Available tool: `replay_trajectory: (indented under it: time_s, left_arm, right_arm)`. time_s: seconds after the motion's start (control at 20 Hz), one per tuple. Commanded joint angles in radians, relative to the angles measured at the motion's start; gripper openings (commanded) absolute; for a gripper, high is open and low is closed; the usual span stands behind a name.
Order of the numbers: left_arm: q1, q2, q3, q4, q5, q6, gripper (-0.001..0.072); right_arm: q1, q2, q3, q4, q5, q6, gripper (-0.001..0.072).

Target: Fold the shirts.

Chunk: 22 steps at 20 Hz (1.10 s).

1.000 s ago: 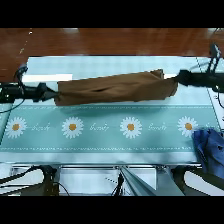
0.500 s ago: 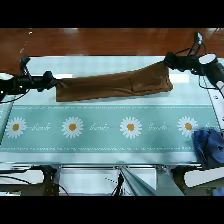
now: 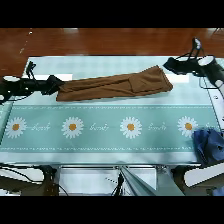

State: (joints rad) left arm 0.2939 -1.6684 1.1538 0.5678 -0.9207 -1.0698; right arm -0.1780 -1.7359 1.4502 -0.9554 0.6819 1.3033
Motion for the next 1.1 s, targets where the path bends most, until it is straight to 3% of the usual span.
replay_trajectory:
  time_s: [0.0, 0.1, 0.25, 0.3, 0.65, 0.7, 0.75, 0.8, 0.85, 0.9, 1.05]
  left_arm:
    - [0.054, -0.005, 0.077, -0.003, -0.190, -0.040, 0.0536]
    - [0.061, 0.002, 0.101, 0.000, -0.243, -0.046, 0.0533]
    - [0.043, 0.016, 0.101, 0.000, -0.262, -0.046, 0.0523]
    - [0.032, 0.017, 0.101, 0.000, -0.271, -0.046, 0.0517]
    - [-0.073, 0.017, 0.102, 0.000, -0.285, -0.042, 0.0517]
    - [-0.077, 0.017, 0.102, 0.000, -0.285, -0.042, 0.0517]
    - [-0.079, 0.017, 0.102, 0.000, -0.286, -0.043, 0.0517]
    - [-0.079, 0.018, 0.102, 0.000, -0.289, -0.043, 0.0507]
    - [-0.080, 0.021, 0.101, 0.000, -0.296, -0.043, 0.0437]
    - [-0.085, 0.024, 0.101, 0.000, -0.296, -0.043, 0.0415]
    - [-0.139, 0.031, 0.101, -0.001, -0.294, -0.077, 0.0147]
  right_arm:
    - [-0.082, 0.041, 0.001, -0.404, 0.213, 0.178, 0.0574]
    - [-0.152, 0.019, 0.001, -0.322, 0.355, 0.166, 0.0618]
    - [-0.226, -0.042, 0.001, 0.092, 0.397, 0.032, 0.0623]
    - [-0.225, -0.063, 0.001, 0.163, 0.395, 0.018, 0.0624]
    - [-0.053, -0.204, 0.001, 0.356, 0.315, -0.085, 0.0622]
    - [-0.033, -0.206, 0.001, 0.368, 0.294, -0.134, 0.0515]
    - [-0.021, -0.197, 0.002, 0.371, 0.280, -0.196, 0.0218]
    - [-0.019, -0.182, 0.002, 0.370, 0.279, -0.206, 0.0024]
    - [-0.019, -0.159, 0.002, 0.369, 0.288, -0.206, 0.0025]
    - [-0.021, -0.130, 0.002, 0.368, 0.305, -0.206, 0.0024]
    - [-0.019, -0.006, 0.002, 0.275, 0.409, -0.190, 0.0024]
